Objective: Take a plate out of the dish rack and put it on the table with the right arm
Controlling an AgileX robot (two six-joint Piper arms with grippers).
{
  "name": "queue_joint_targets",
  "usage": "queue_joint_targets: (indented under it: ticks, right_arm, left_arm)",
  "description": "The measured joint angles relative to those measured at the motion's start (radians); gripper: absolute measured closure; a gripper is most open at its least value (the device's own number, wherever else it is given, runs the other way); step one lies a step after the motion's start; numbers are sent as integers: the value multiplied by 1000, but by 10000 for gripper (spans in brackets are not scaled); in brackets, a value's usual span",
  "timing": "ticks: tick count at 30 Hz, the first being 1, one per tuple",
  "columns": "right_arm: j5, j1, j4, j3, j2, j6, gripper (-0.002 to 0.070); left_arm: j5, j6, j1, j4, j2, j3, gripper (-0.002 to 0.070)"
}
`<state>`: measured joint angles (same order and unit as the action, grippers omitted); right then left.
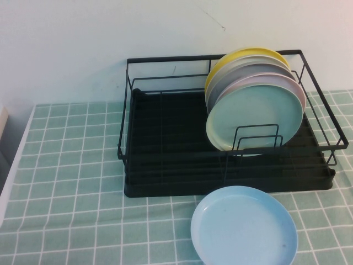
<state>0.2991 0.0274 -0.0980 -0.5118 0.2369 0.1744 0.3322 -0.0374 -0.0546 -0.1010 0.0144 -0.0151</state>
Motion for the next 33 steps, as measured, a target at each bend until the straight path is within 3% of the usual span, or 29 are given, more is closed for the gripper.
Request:
queue_joint_targets:
  ticks: [4,11,18,24,28,33]
  right_arm:
    - [177,0,-39,-137,181,51,679]
    - [400,0,-278,-355,528,398,679]
    - [424,-4,-516,-499,883,900,679]
    - [349,-59,-572,-604,1082,1166,675]
    - [327,-94,-579,-656,1183,1265,595]
    - [254,-148,-598,-699,1301,1373,429]
  left_arm:
    - [0,0,0,0,0,0,678]
    - [0,0,0,0,0,0,678]
    - [0,0,0,0,0,0,678]
    - [0,0,0,0,0,0,678]
    - [0,0,0,0,0,0,678]
    - [0,0,0,0,0,0,678]
